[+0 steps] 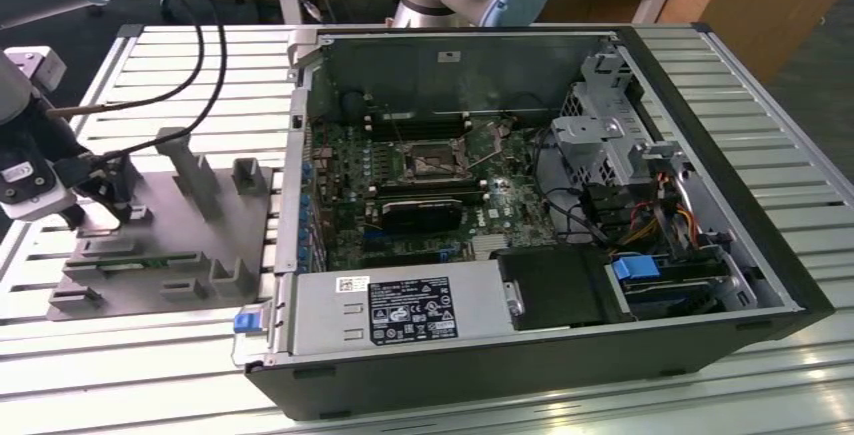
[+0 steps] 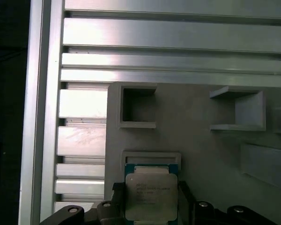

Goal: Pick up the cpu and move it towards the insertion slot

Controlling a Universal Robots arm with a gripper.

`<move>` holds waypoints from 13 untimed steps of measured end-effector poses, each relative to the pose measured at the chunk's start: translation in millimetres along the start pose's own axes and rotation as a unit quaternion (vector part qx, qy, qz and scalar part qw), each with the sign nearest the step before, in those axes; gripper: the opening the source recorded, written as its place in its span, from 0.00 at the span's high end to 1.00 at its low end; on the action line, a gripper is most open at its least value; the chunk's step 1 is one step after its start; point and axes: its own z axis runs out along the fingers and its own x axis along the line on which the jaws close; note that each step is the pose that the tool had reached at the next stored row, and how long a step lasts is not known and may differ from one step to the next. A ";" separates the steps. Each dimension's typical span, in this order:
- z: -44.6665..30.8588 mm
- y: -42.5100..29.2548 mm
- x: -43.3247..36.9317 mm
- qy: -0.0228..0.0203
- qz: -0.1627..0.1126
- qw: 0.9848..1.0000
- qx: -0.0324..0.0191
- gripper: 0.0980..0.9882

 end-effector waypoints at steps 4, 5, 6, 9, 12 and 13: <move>-7.7 0.4 -0.2 0.000 0.000 1.000 0.000 0.51; -9.8 0.5 -0.2 0.000 0.000 1.000 0.000 0.51; -11.8 0.6 -0.2 0.000 0.000 1.000 0.000 0.51; -17.5 0.9 -0.4 0.000 0.000 1.000 0.000 0.51; -23.6 1.2 -0.5 0.000 0.000 1.000 0.000 0.51; -25.7 1.3 -0.5 0.000 0.000 1.000 0.000 0.51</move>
